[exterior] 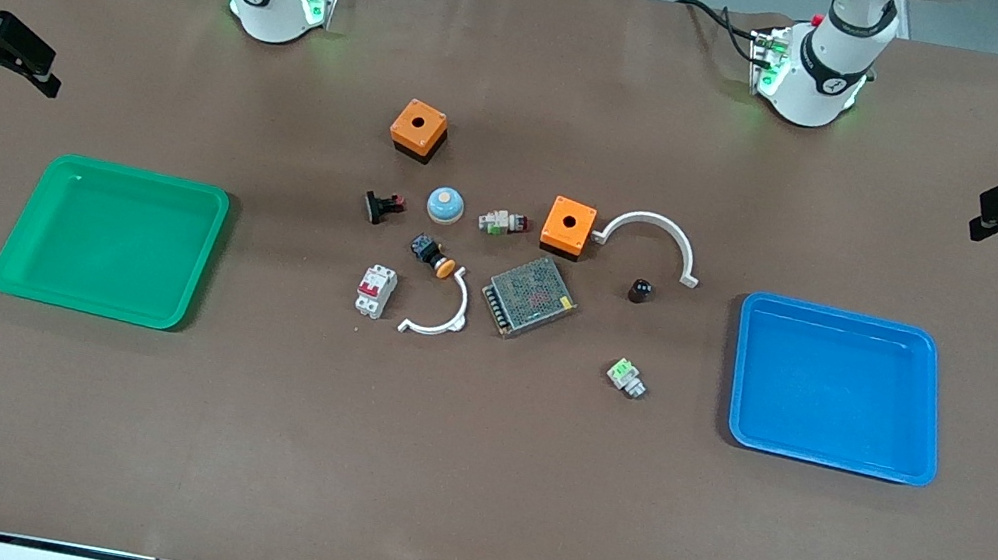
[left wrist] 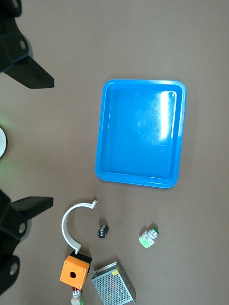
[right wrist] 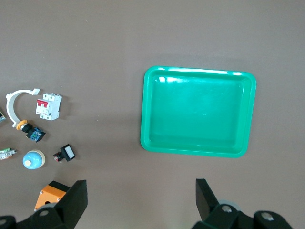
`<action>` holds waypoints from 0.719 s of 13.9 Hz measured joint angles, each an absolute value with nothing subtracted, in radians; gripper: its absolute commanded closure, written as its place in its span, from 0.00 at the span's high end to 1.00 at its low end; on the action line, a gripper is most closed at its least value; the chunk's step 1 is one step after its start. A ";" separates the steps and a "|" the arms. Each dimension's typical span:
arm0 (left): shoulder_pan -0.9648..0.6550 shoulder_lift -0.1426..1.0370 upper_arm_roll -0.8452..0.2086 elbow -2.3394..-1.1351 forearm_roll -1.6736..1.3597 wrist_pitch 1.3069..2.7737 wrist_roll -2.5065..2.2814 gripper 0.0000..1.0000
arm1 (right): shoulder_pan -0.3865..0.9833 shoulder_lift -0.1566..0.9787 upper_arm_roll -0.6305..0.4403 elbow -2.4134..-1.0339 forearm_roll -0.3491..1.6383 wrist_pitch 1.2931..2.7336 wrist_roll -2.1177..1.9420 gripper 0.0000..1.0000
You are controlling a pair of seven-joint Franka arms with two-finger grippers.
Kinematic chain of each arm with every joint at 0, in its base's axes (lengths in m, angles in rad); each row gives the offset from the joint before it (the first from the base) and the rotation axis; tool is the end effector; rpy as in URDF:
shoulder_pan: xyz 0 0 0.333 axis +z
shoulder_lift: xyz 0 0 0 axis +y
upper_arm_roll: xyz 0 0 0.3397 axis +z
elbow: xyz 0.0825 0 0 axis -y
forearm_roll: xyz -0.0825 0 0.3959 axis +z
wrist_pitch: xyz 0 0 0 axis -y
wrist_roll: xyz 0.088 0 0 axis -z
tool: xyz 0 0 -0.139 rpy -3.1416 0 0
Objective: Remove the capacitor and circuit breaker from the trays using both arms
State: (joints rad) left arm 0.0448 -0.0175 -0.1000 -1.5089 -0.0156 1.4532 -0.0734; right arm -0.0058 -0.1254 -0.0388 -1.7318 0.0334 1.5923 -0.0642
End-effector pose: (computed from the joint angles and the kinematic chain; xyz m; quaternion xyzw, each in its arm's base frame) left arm 0.5463 -0.0330 0.6454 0.9998 0.0084 -0.0195 0.0056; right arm 0.5236 -0.0200 0.6085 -0.9997 -0.0095 0.0060 0.0195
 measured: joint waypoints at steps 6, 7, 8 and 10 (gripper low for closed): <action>0.041 -0.014 -0.104 -1.507 -0.011 1.453 -0.070 1.00 | -0.006 -0.126 -0.039 -1.736 0.031 1.556 -0.069 1.00; 0.041 -0.014 -0.110 -1.507 -0.011 1.453 -0.067 1.00 | -0.006 -0.126 -0.039 -1.736 0.031 1.555 -0.069 1.00; 0.040 -0.014 -0.117 -1.507 -0.011 1.453 -0.066 1.00 | -0.006 -0.126 -0.039 -1.736 0.031 1.555 -0.070 1.00; 0.039 -0.013 -0.125 -1.507 -0.011 1.453 -0.066 1.00 | -0.006 -0.126 -0.039 -1.736 0.021 1.555 -0.070 1.00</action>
